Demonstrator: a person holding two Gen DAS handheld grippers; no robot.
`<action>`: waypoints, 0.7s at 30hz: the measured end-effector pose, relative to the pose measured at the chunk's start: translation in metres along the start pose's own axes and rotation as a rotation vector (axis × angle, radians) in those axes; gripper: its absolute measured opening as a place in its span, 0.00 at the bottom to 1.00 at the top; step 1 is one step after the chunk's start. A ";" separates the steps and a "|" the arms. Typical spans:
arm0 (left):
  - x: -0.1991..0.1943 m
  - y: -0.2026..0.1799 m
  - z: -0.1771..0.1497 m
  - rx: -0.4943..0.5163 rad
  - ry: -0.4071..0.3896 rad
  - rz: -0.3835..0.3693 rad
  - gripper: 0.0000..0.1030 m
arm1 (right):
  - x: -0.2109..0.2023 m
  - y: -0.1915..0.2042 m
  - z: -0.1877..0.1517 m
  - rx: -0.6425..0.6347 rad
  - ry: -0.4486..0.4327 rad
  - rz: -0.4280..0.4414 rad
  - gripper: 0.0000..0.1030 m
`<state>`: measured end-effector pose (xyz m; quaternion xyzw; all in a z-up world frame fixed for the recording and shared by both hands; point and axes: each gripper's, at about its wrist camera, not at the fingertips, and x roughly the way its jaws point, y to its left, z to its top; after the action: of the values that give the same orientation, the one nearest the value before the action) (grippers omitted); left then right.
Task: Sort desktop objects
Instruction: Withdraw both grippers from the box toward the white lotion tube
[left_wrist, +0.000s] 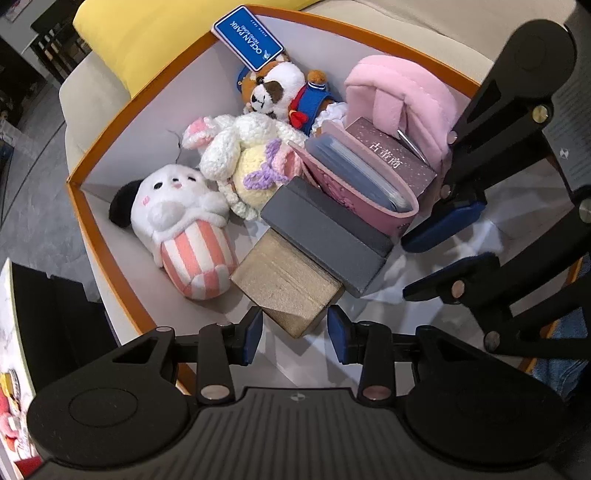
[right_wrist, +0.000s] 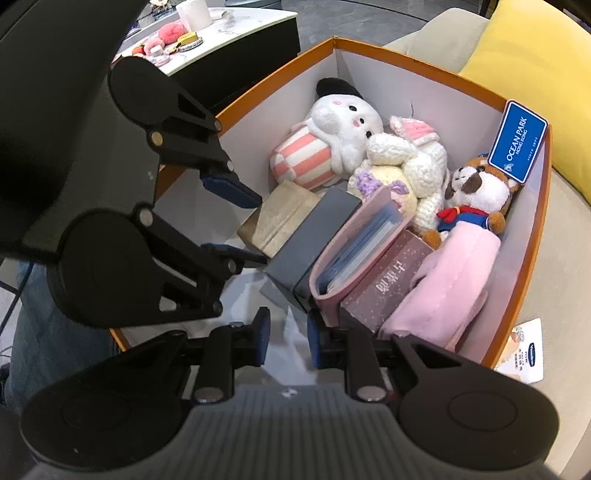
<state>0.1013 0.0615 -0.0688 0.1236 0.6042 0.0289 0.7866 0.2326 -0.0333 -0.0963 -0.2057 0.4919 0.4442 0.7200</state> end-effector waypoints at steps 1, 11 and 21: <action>-0.002 0.000 -0.001 -0.003 -0.002 -0.001 0.45 | -0.001 0.000 -0.002 -0.001 0.001 0.000 0.22; -0.030 -0.005 -0.017 -0.060 -0.040 0.011 0.53 | -0.050 0.003 -0.016 -0.024 -0.109 -0.002 0.30; -0.081 -0.012 -0.009 -0.114 -0.224 0.020 0.53 | -0.105 -0.023 -0.042 0.046 -0.212 -0.072 0.30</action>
<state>0.0698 0.0356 0.0032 0.0873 0.5089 0.0571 0.8545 0.2169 -0.1221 -0.0247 -0.1583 0.4154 0.4259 0.7880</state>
